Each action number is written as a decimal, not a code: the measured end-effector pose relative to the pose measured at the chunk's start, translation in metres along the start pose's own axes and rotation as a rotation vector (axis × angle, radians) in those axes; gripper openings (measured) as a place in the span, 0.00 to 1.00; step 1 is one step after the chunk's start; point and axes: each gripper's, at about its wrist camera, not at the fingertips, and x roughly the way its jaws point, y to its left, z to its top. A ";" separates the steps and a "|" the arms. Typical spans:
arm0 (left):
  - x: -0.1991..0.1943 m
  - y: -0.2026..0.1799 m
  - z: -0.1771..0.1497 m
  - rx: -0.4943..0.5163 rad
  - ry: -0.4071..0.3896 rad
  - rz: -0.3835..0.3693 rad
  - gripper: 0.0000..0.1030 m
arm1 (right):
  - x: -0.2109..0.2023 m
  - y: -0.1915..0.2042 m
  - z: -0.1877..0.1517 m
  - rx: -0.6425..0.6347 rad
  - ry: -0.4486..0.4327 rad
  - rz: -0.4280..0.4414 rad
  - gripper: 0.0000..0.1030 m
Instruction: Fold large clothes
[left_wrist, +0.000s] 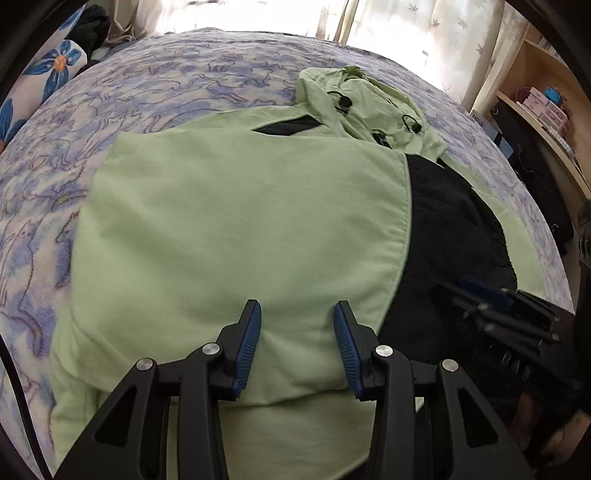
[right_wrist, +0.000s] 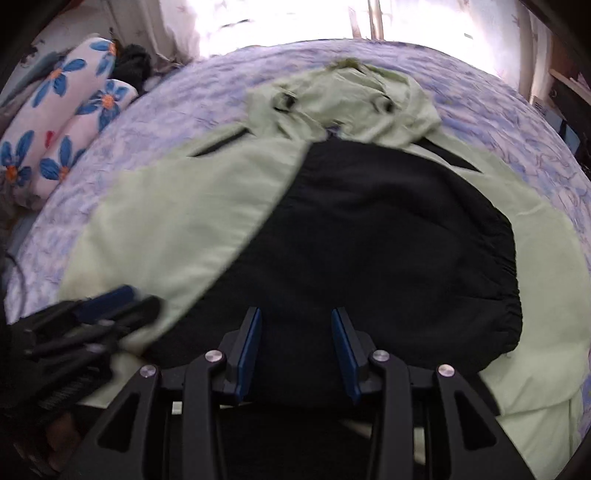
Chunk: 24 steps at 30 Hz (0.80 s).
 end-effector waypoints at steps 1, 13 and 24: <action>-0.001 0.006 0.002 0.001 -0.007 0.024 0.38 | -0.002 -0.009 0.001 0.010 -0.009 -0.035 0.36; -0.009 0.050 0.010 -0.007 -0.014 0.142 0.39 | -0.034 -0.082 -0.003 0.194 -0.013 -0.100 0.12; -0.058 0.044 0.000 -0.039 -0.053 0.107 0.46 | -0.088 -0.065 -0.010 0.216 -0.088 -0.046 0.13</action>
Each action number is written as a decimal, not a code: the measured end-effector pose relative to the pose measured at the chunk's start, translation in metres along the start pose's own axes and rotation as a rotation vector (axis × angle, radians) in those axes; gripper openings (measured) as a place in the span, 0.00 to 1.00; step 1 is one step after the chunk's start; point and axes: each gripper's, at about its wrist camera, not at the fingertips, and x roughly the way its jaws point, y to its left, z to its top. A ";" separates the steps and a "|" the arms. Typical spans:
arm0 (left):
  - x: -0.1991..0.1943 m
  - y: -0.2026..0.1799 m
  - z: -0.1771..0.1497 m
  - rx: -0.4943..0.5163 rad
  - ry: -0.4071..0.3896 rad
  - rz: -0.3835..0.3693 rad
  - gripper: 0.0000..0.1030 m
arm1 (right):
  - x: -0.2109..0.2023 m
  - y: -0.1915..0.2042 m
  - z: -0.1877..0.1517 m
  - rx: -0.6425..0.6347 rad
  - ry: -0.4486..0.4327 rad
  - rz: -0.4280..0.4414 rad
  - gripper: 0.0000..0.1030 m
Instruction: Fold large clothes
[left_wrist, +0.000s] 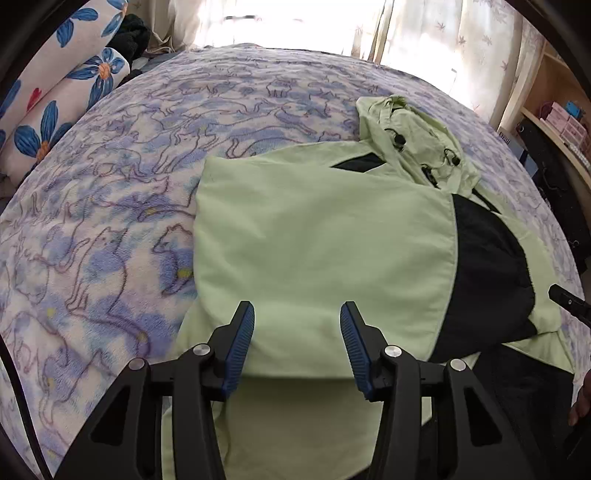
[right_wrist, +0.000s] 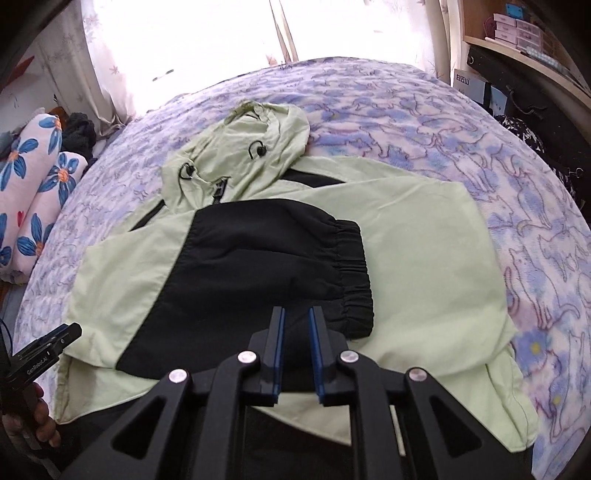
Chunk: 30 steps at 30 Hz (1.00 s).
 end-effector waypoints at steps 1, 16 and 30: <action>-0.007 0.000 -0.001 -0.002 -0.006 -0.006 0.46 | -0.005 0.001 -0.001 0.000 -0.005 0.006 0.13; -0.105 -0.009 -0.033 0.011 -0.093 -0.029 0.48 | -0.099 0.016 -0.038 -0.024 -0.114 0.033 0.18; -0.179 -0.002 -0.082 0.026 -0.144 0.023 0.57 | -0.170 -0.012 -0.082 -0.010 -0.198 -0.010 0.19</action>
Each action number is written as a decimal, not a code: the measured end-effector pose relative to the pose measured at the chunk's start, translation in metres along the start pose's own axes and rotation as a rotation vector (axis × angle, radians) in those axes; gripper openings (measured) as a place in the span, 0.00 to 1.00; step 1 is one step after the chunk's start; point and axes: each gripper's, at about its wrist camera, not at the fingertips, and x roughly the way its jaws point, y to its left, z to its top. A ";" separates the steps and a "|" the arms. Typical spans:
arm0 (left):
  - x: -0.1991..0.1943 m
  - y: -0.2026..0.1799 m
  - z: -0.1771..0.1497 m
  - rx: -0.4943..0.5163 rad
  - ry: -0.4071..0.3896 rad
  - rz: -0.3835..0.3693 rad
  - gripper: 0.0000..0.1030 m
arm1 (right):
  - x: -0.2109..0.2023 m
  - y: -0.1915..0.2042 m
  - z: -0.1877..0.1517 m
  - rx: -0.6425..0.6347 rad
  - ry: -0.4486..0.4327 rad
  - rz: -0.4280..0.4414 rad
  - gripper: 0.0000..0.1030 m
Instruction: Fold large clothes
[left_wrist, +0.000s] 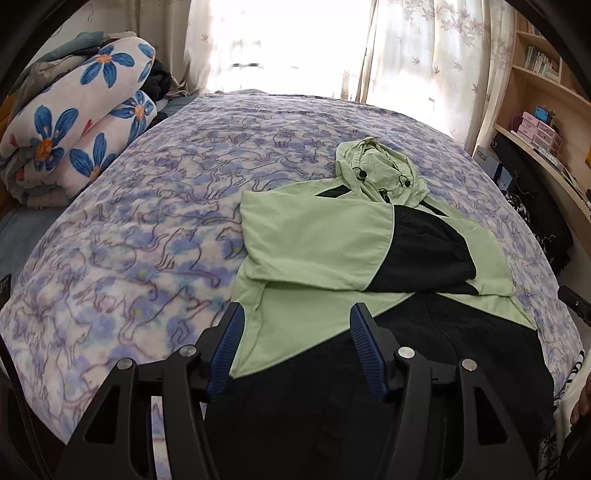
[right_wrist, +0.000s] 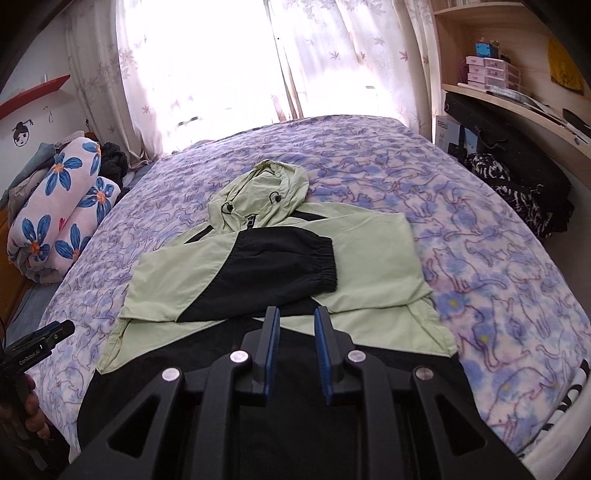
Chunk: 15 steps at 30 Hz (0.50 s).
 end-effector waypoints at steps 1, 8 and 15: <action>-0.004 0.002 -0.005 -0.003 0.000 0.006 0.57 | -0.003 -0.002 -0.003 0.003 -0.002 -0.007 0.20; -0.023 0.019 -0.038 -0.008 0.009 0.061 0.65 | -0.017 -0.030 -0.032 0.023 0.035 -0.050 0.30; -0.021 0.042 -0.071 -0.035 0.080 0.069 0.65 | -0.025 -0.056 -0.053 0.010 0.120 -0.101 0.30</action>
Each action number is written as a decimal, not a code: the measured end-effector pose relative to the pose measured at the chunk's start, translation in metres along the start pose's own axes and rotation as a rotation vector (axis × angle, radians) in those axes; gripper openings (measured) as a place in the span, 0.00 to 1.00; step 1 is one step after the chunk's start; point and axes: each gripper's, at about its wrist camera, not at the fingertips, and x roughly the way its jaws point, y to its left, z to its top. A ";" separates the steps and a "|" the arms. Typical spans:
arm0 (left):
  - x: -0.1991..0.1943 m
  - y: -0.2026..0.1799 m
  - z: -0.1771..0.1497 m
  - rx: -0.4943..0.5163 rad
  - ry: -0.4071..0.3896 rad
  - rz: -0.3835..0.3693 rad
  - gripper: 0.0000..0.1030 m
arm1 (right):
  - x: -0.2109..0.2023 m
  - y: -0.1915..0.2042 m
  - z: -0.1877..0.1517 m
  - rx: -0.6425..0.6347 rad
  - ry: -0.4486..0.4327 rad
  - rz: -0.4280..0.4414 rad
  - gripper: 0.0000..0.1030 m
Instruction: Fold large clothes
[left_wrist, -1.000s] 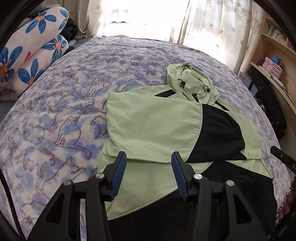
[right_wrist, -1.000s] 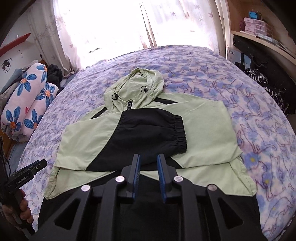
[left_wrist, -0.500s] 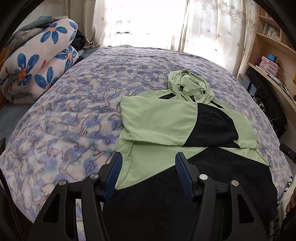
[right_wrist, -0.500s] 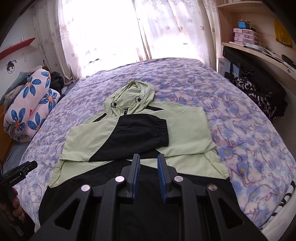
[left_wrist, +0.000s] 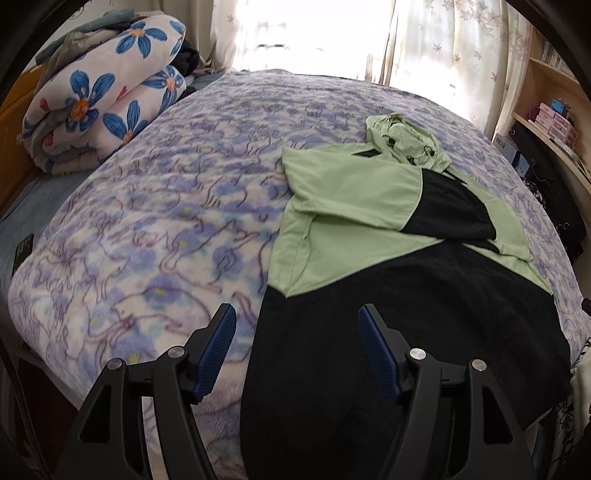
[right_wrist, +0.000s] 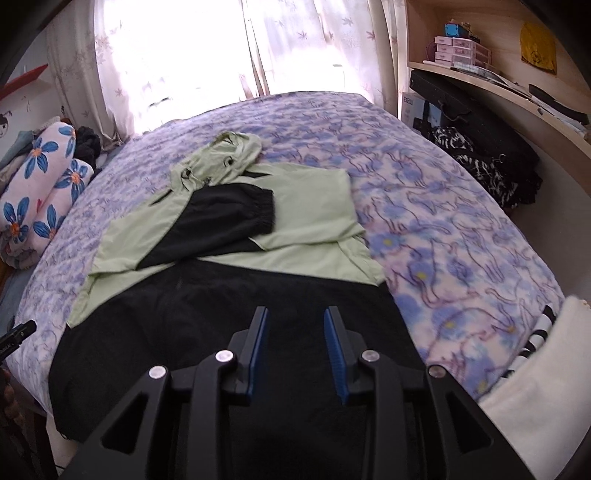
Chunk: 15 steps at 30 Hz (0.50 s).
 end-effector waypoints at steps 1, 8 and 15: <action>0.001 0.002 -0.004 -0.001 0.011 -0.003 0.65 | 0.000 -0.005 -0.004 0.004 0.019 0.001 0.30; 0.022 0.025 -0.035 -0.027 0.145 -0.057 0.65 | 0.015 -0.037 -0.023 0.032 0.180 0.007 0.30; 0.041 0.037 -0.066 -0.048 0.243 -0.148 0.65 | 0.033 -0.069 -0.030 0.066 0.314 0.019 0.30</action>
